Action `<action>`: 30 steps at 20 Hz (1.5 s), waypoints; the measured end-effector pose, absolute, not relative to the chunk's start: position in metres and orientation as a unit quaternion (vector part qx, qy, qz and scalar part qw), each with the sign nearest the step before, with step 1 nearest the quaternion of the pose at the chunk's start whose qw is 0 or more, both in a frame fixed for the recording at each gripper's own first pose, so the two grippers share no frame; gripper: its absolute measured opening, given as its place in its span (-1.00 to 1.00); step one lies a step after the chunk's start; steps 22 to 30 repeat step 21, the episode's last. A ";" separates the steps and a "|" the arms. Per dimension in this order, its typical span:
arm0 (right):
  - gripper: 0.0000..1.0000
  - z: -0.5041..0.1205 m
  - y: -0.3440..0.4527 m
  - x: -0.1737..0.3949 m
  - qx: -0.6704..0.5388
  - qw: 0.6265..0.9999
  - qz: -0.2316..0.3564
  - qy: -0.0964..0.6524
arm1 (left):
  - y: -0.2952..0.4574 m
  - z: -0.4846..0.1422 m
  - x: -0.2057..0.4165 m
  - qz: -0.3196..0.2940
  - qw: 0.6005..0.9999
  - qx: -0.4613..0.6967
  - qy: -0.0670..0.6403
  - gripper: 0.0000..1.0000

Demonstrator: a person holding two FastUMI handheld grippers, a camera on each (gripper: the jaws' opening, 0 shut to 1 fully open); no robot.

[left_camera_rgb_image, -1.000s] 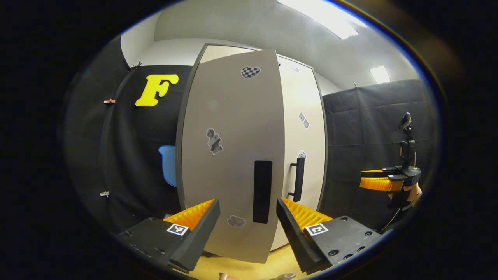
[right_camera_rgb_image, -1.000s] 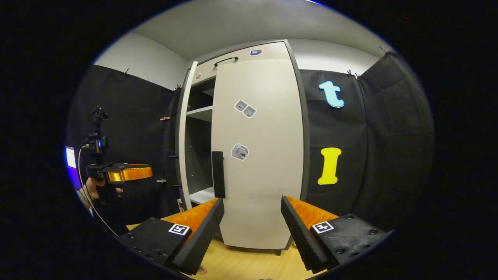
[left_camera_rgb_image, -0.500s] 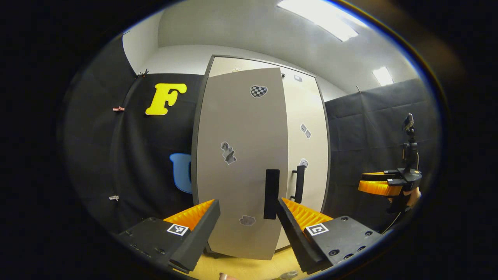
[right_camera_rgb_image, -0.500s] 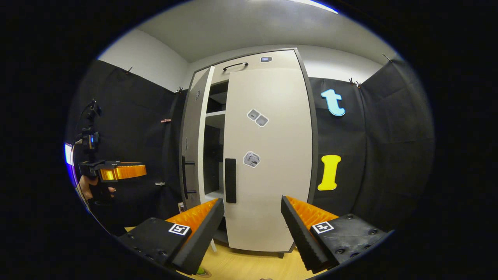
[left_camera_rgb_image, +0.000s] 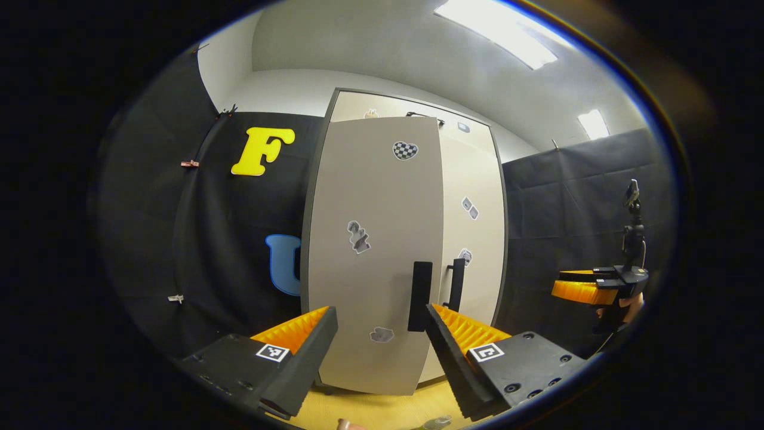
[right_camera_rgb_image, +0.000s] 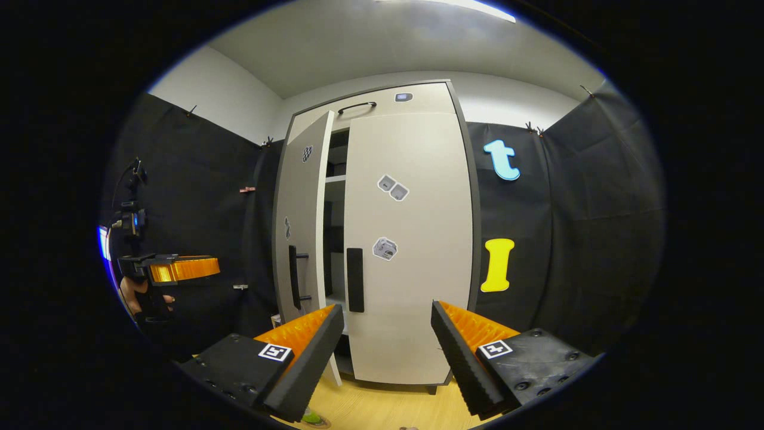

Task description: Grasp the bottle in the cabinet with the left hand and place it on the coaster, then close the right door with the right hand and the left door with the left hand.

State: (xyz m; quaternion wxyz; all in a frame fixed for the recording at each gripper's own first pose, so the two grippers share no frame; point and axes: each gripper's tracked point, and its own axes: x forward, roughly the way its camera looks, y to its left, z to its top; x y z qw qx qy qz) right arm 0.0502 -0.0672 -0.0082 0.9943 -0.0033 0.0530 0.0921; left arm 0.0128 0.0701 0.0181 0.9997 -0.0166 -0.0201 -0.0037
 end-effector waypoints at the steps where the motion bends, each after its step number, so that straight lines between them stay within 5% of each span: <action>1: 0.96 -0.007 -0.068 0.050 -0.003 0.995 0.090 0.052 | 0.070 0.019 0.012 -0.004 1.000 -0.016 -0.021 0.87; 30: 0.95 0.003 -0.071 0.045 0.000 0.997 0.070 0.037 | 0.047 0.023 0.020 -0.019 1.000 -0.005 -0.022 0.87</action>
